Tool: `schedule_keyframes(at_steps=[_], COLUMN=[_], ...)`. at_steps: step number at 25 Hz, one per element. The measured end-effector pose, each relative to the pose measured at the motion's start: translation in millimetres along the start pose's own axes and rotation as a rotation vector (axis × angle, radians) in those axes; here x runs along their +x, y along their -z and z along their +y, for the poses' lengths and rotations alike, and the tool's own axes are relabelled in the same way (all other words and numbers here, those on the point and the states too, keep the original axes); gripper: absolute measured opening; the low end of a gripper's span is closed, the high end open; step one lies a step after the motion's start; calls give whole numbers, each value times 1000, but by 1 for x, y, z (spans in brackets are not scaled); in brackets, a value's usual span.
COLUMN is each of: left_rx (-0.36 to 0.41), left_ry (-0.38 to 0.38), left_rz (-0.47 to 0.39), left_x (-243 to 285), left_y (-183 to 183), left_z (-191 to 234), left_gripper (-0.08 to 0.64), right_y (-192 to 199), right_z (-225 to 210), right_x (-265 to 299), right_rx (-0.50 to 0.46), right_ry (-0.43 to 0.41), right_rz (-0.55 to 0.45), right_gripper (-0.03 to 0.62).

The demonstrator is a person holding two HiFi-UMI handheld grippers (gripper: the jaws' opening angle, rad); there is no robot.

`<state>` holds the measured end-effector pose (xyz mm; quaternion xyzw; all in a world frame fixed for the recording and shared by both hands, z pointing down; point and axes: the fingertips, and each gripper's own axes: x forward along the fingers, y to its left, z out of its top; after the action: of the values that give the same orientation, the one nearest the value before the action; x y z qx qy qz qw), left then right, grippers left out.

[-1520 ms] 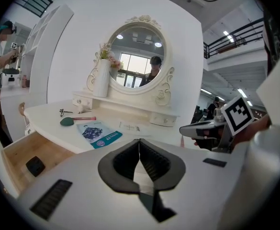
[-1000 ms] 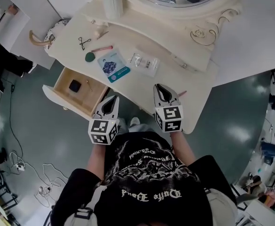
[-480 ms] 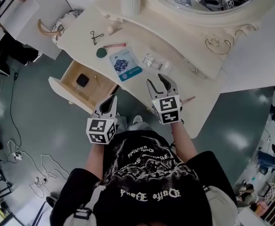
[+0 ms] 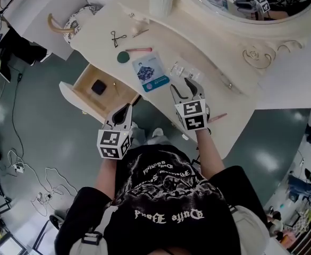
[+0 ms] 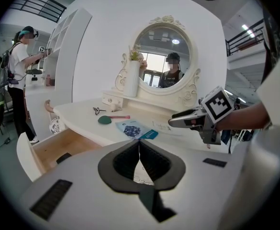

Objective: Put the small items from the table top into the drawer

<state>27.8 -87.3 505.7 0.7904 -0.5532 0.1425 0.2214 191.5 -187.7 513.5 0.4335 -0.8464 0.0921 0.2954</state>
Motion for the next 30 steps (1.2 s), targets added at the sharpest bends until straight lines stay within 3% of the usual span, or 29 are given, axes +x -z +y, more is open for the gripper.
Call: schedule_keyframes(at_steps=[5, 11, 30], left_rx=[12, 6, 0], left_ry=[0, -9, -41], left_rz=[8, 19, 46], left_x=[5, 8, 15], left_y=[-3, -3, -6], left_z=[7, 19, 44], left_gripper=[15, 15, 15], right_y=[-1, 5, 21], right_z=[-1, -5, -15], right_x=[13, 30, 73], right_rx=[-97, -135, -59], right_ry=[-11, -9, -49], right_rz=[51, 115, 241], right_gripper=[212, 212, 224])
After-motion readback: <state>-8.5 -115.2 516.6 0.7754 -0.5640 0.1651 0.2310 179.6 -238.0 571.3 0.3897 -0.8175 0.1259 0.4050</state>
